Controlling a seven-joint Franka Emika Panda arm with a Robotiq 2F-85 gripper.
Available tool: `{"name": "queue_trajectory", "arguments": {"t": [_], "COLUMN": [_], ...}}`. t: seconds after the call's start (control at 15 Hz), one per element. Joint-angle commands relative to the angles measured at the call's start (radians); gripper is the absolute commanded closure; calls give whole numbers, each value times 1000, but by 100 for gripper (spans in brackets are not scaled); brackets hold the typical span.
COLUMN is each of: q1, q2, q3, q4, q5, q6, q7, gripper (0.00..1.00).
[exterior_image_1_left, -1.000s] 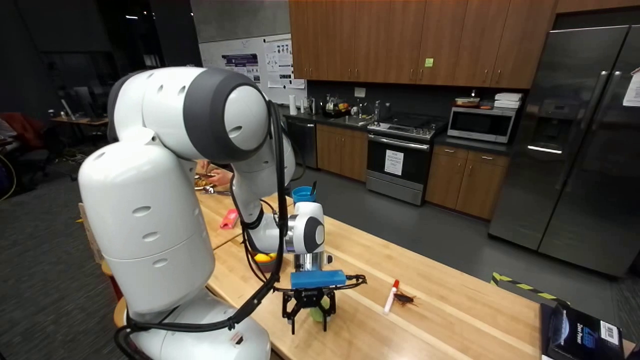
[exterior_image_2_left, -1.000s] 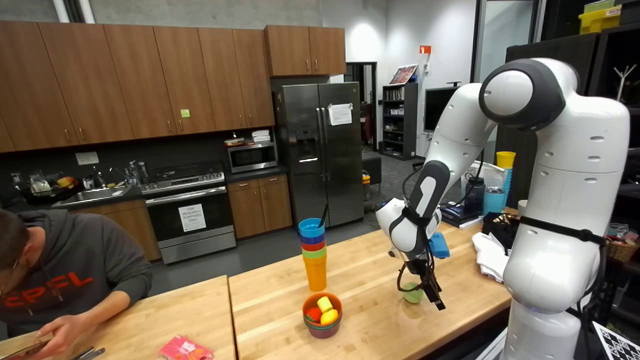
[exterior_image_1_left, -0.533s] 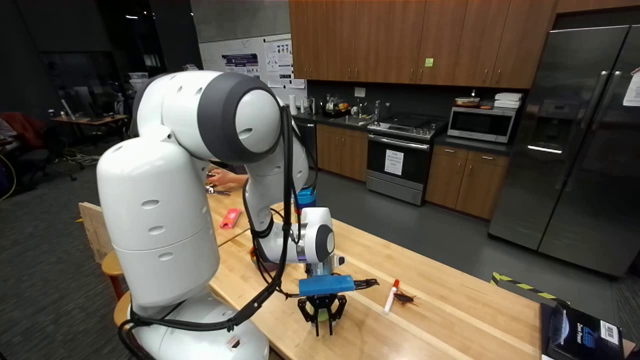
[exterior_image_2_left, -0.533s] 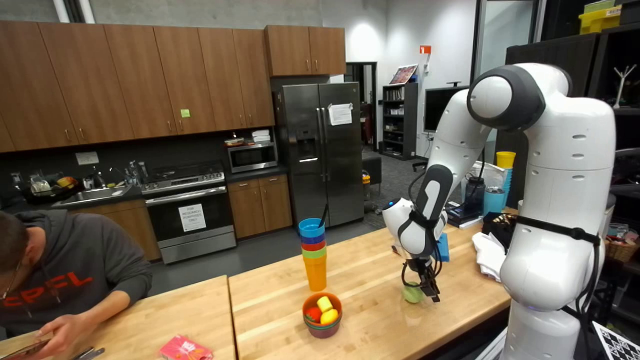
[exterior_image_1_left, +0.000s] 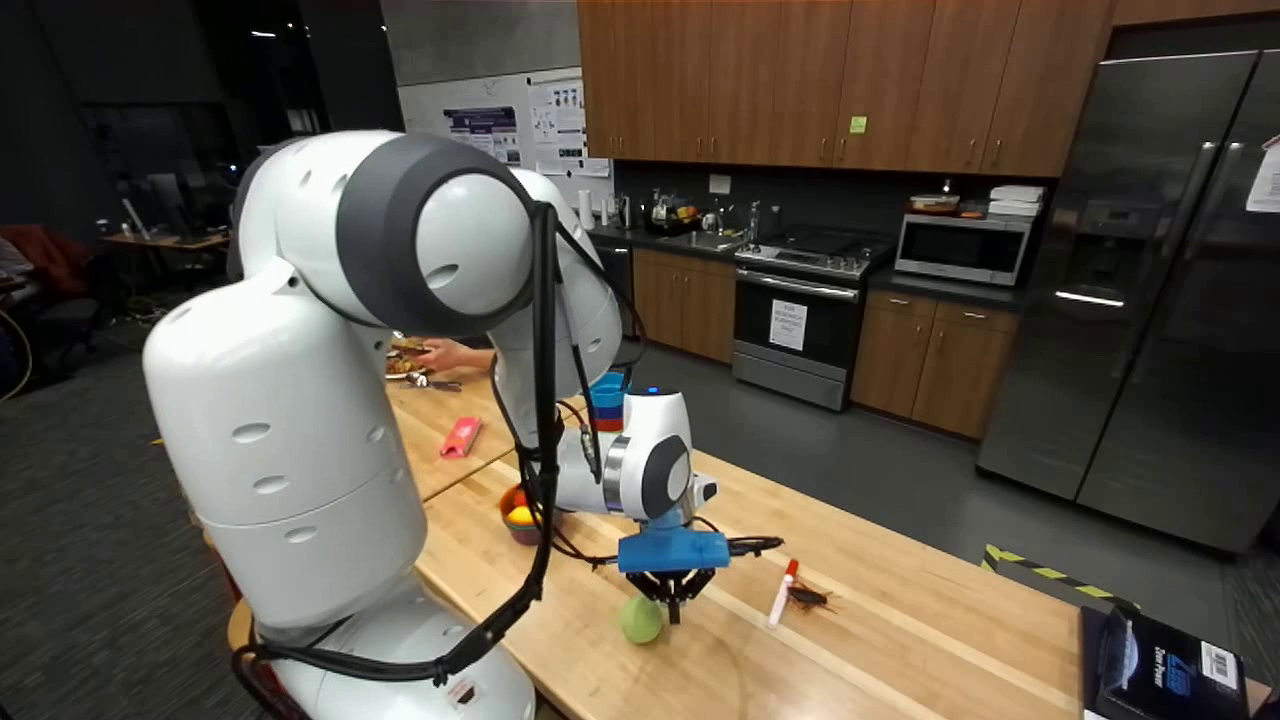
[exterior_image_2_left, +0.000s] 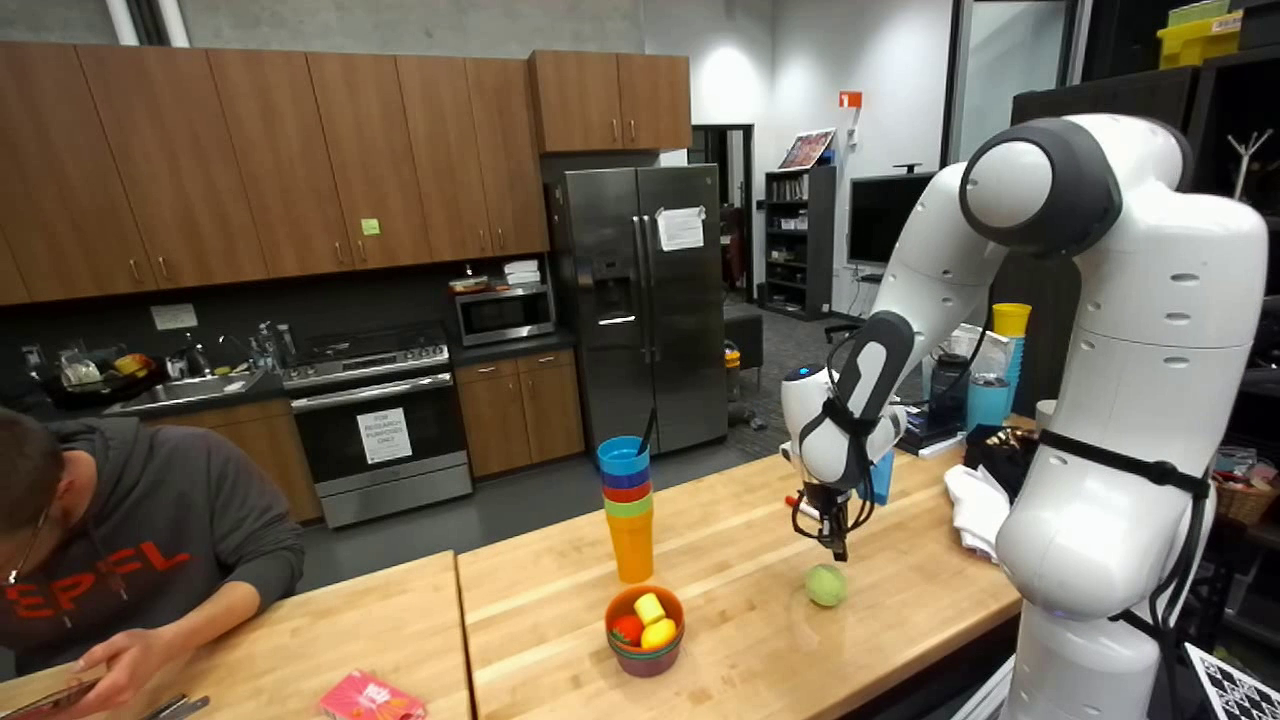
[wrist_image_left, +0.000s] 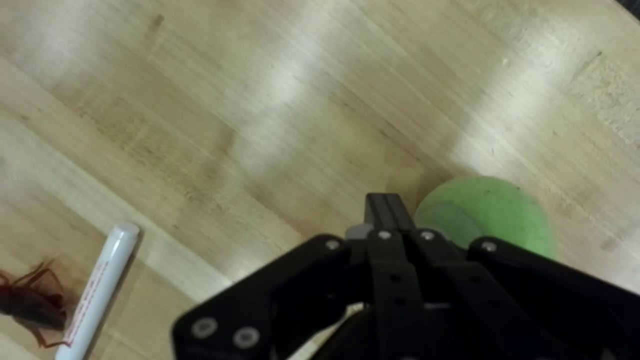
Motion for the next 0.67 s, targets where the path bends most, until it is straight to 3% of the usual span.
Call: {"name": "queue_trajectory", "arguments": {"t": [0.0,0.6], "q1": [7,-29], "q2": [-75,-169], "q3": [0,-31], "q4": [-26,-12], "q5": [78,41], "q6": [-23,-351], "q7": [-77,-86], "gripper": [100,100]}}
